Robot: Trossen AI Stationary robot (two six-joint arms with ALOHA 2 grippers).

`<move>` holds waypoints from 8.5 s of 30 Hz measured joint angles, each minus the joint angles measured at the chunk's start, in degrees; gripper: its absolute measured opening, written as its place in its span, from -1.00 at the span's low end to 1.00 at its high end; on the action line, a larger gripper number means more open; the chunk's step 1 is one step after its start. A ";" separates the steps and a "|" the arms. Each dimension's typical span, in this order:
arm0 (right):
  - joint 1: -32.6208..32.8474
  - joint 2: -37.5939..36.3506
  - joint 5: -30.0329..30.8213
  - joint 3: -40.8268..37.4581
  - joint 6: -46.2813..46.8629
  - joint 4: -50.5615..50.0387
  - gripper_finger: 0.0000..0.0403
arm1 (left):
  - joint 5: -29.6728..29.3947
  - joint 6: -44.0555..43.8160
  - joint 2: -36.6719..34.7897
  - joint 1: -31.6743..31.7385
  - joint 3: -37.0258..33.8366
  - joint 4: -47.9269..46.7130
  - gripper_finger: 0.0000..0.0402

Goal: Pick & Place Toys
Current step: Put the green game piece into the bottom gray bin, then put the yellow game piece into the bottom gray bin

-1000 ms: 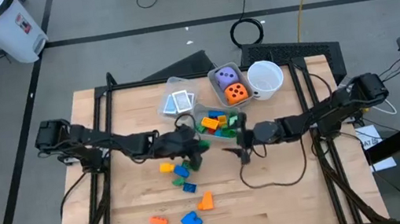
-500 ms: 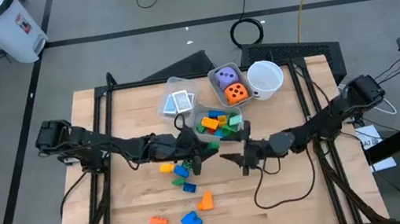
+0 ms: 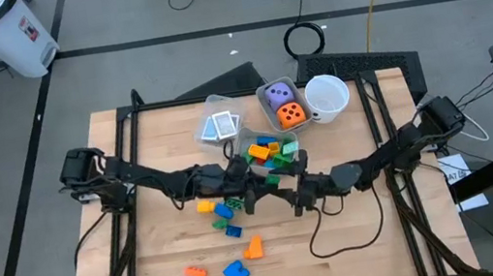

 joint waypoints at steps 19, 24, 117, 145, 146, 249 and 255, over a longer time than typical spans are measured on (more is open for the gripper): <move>-0.32 -0.03 -0.15 0.02 5.89 -1.19 -0.49 | 1.53 2.68 0.04 0.31 0.00 0.10 -0.40; -0.96 -0.64 -0.14 0.37 9.39 -3.31 -0.49 | 6.49 5.07 -3.78 3.54 0.11 -5.88 -0.40; -13.24 -13.88 -10.62 4.11 46.15 -32.83 0.58 | -8.04 3.22 -20.63 -6.28 -6.81 -60.32 0.67; -12.33 -14.11 -10.53 4.11 45.03 -33.69 0.53 | -9.66 11.64 -16.65 -11.72 -16.33 -62.56 0.67; -12.33 -14.11 -10.51 4.11 45.03 -33.67 0.53 | -9.63 12.27 -16.65 -11.72 -17.08 -60.85 0.67; 2.01 11.62 6.12 11.26 -12.00 12.89 0.32 | -14.93 24.01 -10.59 -8.26 -7.69 0.22 0.17; 1.66 11.55 8.83 11.32 -7.75 12.08 0.31 | -13.53 28.96 -16.20 -8.38 -7.71 -0.81 0.25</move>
